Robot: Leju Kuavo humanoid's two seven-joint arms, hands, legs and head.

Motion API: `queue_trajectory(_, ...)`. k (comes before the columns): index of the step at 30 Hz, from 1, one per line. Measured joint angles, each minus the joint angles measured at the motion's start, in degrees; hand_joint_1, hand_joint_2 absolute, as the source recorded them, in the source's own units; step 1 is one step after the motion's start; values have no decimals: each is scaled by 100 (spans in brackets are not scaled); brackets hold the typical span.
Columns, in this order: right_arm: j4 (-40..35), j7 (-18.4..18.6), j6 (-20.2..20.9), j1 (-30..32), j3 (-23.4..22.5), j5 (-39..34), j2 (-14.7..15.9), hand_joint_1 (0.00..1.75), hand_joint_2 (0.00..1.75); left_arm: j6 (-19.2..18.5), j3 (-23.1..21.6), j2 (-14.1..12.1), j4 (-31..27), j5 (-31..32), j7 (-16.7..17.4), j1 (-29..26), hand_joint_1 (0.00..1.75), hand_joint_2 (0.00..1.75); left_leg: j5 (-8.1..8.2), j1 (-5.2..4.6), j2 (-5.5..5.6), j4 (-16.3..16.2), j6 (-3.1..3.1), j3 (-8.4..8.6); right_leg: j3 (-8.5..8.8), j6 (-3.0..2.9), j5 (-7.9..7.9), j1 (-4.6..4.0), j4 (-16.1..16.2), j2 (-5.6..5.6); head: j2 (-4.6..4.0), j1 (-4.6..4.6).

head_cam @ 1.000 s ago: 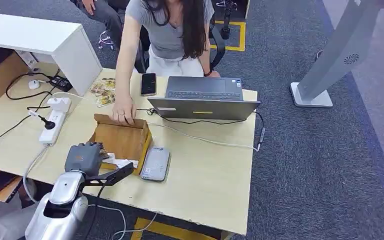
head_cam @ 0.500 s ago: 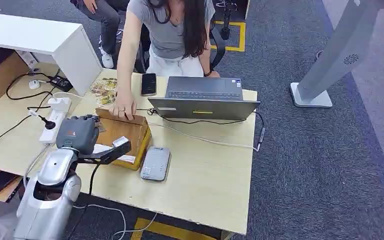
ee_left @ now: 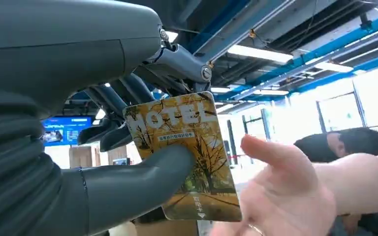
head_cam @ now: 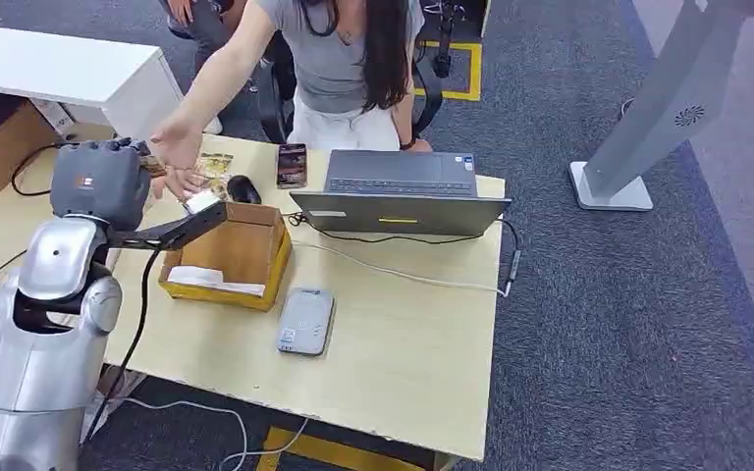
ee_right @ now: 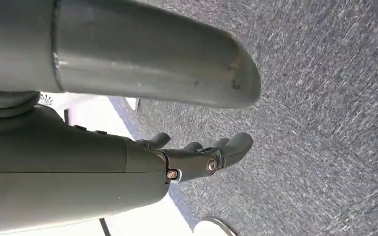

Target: Pass the card to the sensor for recognition and then transmit it.

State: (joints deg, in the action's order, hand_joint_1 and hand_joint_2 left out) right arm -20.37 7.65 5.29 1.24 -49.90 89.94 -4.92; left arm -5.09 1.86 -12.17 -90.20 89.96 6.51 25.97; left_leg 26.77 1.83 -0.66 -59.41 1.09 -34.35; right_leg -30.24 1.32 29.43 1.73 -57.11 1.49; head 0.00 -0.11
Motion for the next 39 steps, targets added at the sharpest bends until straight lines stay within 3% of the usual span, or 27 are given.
queue_trajectory(10, 201, -11, -17, -46, 2, 0, 81, 0, 0, 44, -85, -63, 74, 0, 50, 50, 175, 175, 0, 0, 0, 0, 0, 1, 1, 0, 0, 0, 0, 0, 0, 0)
queue_trajectory(11, 210, -11, -20, -47, 2, 0, 85, 0, 0, 44, -85, -63, 74, 0, 50, 49, 9, 175, 0, 0, 0, 0, 0, 0, 0, 0, 0, 0, 0, 0, 0, -2)
queue_trajectory(12, 215, -11, -22, -49, 2, 0, 85, 0, 0, 46, -85, -63, 74, 0, 55, 49, 0, 175, 0, 0, 0, 0, 0, 0, 0, 0, 0, 0, 0, 0, 0, 0)
queue_trajectory(18, 256, -39, -50, -55, 4, 0, 92, 0, 0, 138, -87, -94, 74, 0, 131, 21, 0, 175, 0, 0, 1, 0, 0, -1, 1, 0, 0, 0, 0, 1, 0, -2)
queue_trajectory(26, 291, -37, -57, -51, 2, 0, 92, 0, 0, 452, -79, 0, -283, -227, -430, -369, 0, 175, 1, -1, 0, 0, 0, -1, 3, 0, 0, 0, 0, 0, 0, -2)
queue_trajectory(31, 293, -33, -57, -49, 4, 0, 92, 0, 0, 475, -74, 13, -344, -280, -475, -442, 0, 175, 1, -1, 0, 0, 0, -1, 3, 0, 0, 0, 0, 0, 0, 0)
queue_trajectory(32, 293, -33, -68, -45, 2, 0, 92, 0, 0, 536, -63, 35, -470, -396, -558, -558, 0, 175, 1, -1, 0, 0, 0, -1, 3, 0, 0, 0, 0, 0, 0, 0)
queue_trajectory(34, 289, -33, -179, 21, 0, 0, 46, 0, 0, 877, 265, 164, -1592, -1541, -1095, -1588, 0, 175, 7, 0, -6, 1, -2, -4, -3, 3, 7, 0, 1, -5, 0, -2)
queue_trajectory(37, 287, -33, -181, 36, -4, 0, 13, 0, 0, 912, 451, 201, -1989, -1793, -1242, -1918, 0, 175, 7, 0, 2, 3, -3, -7, 1, 3, 9, -1, 1, 5, 0, 2)
queue_trajectory(39, 243, -28, -186, 46, -35, 0, -46, 0, 0, 1053, 661, 249, -2328, -2565, -1570, -2311, 0, 175, 10, 0, -14, 10, 2, -6, 5, 3, 9, -1, -2, -10, 0, 0)
